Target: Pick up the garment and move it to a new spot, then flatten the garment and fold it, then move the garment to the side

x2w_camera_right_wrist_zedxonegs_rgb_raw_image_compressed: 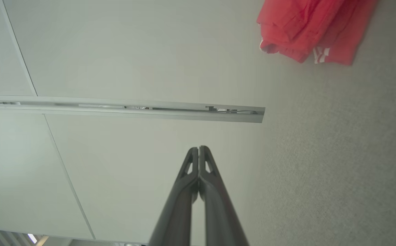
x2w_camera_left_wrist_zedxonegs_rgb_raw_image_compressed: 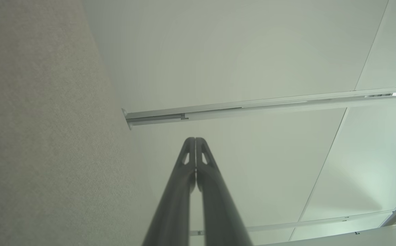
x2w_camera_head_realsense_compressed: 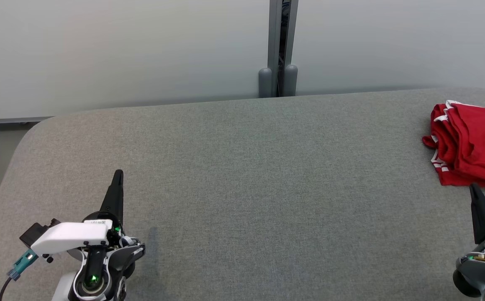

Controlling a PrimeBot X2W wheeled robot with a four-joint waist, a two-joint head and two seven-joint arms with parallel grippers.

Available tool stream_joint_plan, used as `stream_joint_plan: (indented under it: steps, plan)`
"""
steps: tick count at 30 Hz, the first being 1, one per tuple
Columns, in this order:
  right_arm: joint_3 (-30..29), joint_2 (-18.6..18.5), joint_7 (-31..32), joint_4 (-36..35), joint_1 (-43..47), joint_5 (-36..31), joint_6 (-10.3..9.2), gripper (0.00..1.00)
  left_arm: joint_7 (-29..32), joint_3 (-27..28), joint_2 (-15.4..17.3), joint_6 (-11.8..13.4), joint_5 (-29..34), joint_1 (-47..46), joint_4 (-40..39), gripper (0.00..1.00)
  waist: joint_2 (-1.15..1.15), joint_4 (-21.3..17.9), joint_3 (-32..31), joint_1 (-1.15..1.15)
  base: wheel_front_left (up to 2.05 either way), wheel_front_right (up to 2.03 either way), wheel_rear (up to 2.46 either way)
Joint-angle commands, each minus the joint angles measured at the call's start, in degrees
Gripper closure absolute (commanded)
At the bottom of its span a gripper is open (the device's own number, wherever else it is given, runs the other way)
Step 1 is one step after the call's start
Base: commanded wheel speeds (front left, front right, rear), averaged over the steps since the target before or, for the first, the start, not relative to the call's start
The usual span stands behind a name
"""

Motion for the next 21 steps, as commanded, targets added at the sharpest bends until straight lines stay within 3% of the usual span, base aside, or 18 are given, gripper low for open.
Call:
stream_joint_plan:
  steps: [1, 21]
  plan:
    - [-0.27, -0.24, 0.43, -0.02, -0.46, 1.10, 0.00, 1.00, 0.16, 0.23, 0.26, -0.43, -0.95, -1.35, 0.19, 1.00, 0.00, 0.01, 0.02, 0.00, 0.00, 0.00, 0.00]
    - [-0.40, -0.08, 0.50, -0.03, -0.37, 0.60, 0.00, 1.00, 0.11, 0.16, 0.26, -0.37, -0.85, -1.20, 0.11, 1.00, 0.00, 0.01, 0.02, 0.00, 0.00, 0.00, 0.00]
